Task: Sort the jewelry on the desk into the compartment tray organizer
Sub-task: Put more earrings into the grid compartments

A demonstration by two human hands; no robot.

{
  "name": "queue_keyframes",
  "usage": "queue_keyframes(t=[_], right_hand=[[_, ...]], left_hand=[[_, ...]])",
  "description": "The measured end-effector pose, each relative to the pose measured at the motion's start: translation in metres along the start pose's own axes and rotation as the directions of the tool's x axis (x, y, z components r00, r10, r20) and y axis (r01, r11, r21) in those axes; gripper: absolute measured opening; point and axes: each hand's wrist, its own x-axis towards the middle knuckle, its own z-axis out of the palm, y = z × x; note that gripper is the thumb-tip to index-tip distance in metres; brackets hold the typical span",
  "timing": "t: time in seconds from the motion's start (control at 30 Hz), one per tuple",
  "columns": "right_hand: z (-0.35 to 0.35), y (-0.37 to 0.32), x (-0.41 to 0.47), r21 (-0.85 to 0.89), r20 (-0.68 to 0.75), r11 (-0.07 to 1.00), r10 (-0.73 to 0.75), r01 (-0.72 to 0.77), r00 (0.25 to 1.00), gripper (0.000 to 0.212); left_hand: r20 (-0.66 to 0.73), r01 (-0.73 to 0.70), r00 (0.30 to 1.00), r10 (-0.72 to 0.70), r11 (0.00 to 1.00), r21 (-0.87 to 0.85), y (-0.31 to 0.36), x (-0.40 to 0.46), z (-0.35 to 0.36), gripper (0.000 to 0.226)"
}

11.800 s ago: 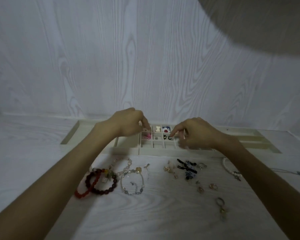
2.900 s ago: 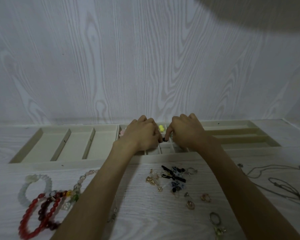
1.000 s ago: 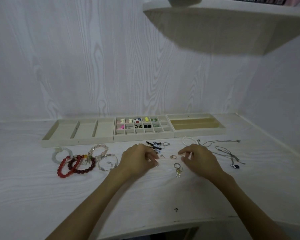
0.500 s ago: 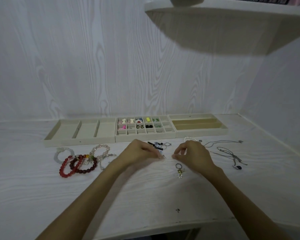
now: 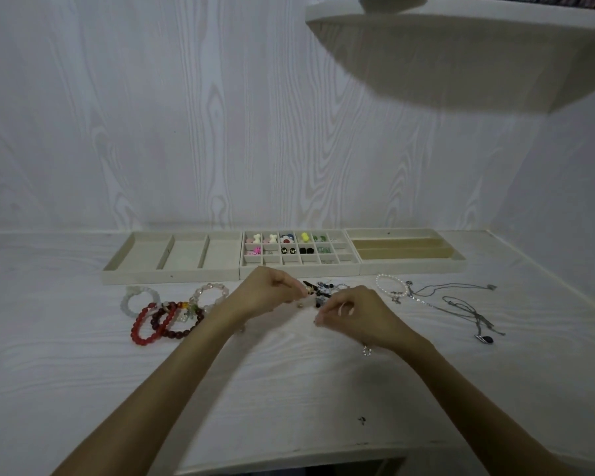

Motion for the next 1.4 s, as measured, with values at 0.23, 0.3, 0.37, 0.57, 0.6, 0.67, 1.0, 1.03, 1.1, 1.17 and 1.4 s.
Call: queue_keyframes(t=[0.23, 0.3, 0.37, 0.57, 0.6, 0.67, 1.0, 1.03, 1.1, 1.17, 1.4], right_hand=[[0.030, -0.018, 0.009, -0.016, 0.144, 0.999, -0.038, 0.041, 0.989, 0.012], [0.032, -0.024, 0.013, -0.012, 0.147, 0.999, -0.033, 0.035, 0.989, 0.017], [0.027, -0.032, 0.015, 0.151, 0.082, 0.988, 0.019, -0.031, 0.996, 0.021], [0.026, -0.052, 0.017, 0.526, 0.042, 0.845, 0.082, -0.091, 0.996, 0.023], [0.027, -0.052, 0.016, 0.555, 0.016, 0.830, 0.063, -0.061, 0.998, 0.022], [0.029, -0.053, 0.016, 0.610, -0.040, 0.792, 0.048, -0.014, 0.998, 0.018], [0.030, -0.042, 0.018, -0.008, -0.457, 0.956, -0.265, 0.295, 0.849, 0.020], [0.031, -0.042, 0.018, -0.063, -0.487, 0.945, -0.310, 0.322, 0.817, 0.020], [0.034, -0.041, 0.018, -0.104, -0.542, 0.924, -0.362, 0.367, 0.759, 0.019], [0.036, -0.040, 0.019, -0.102, -0.580, 0.922, -0.359, 0.373, 0.731, 0.018], [0.034, -0.028, 0.025, 0.076, -0.530, 0.946, -0.231, 0.316, 0.816, 0.016]], left_hand=[[-0.117, 0.063, 0.990, -0.080, 0.987, -0.146, -0.022, -0.012, -0.012, 0.007], [-0.141, 0.047, 0.987, -0.074, 0.982, -0.182, -0.025, -0.018, -0.016, 0.010], [-0.168, 0.027, 0.984, -0.058, 0.983, -0.182, -0.026, -0.023, -0.018, 0.012], [-0.229, -0.018, 0.973, -0.031, 0.978, -0.208, -0.024, -0.029, -0.017, 0.014], [-0.239, -0.017, 0.970, -0.039, 0.974, -0.228, -0.023, -0.029, -0.017, 0.013], [-0.249, -0.009, 0.966, -0.066, 0.957, -0.290, -0.021, -0.030, -0.015, 0.013], [-0.013, 0.200, 0.972, -0.234, 0.857, -0.476, -0.010, -0.023, -0.011, 0.021], [0.011, 0.209, 0.972, -0.234, 0.841, -0.500, -0.009, -0.021, -0.009, 0.020], [0.055, 0.230, 0.969, -0.240, 0.803, -0.550, -0.007, -0.015, -0.007, 0.021], [0.077, 0.244, 0.966, -0.247, 0.773, -0.585, -0.008, -0.011, -0.005, 0.019], [0.076, 0.220, 0.975, -0.211, 0.842, -0.492, -0.016, -0.005, -0.002, 0.021]])
